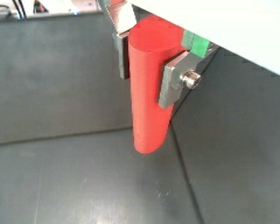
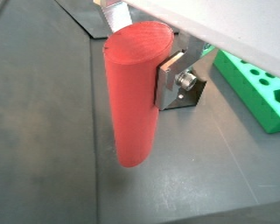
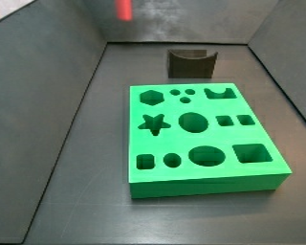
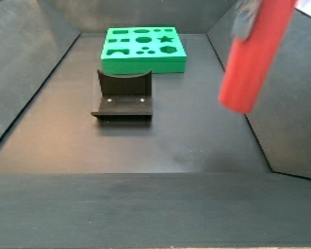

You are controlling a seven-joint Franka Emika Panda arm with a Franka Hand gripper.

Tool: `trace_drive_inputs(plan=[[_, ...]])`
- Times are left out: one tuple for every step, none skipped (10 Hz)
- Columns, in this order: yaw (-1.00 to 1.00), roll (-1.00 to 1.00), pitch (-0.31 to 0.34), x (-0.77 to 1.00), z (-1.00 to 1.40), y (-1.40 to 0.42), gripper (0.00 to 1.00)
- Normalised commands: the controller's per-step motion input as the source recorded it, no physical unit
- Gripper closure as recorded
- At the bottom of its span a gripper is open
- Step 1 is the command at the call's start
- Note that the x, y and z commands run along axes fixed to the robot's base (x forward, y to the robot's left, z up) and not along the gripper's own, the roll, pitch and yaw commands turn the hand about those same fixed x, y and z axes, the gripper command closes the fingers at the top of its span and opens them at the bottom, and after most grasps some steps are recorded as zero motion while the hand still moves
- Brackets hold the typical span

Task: Pick up the oval object. Move up. Move to above the board. Insert the oval object.
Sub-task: Move to above the board.

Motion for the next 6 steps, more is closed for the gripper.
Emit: trace_drive_inputs(plan=[[-0.02,-0.12,-0.025,-0.23,0.82,0.13,1.0],[-0.02,-0.11,-0.013,-0.15,0.63,0.09,1.0],[-0.02,-0.11,0.006,-0.08,0.44,0.06,1.0],[-0.03,-0.11,0.027,-0.03,0.26,0.05,1.0],[-1.0,0.05,0.143,0.25,0.12,-1.0,1.0],[-1.0,0.06,0.145,0.25,0.12,-1.0,1.0]])
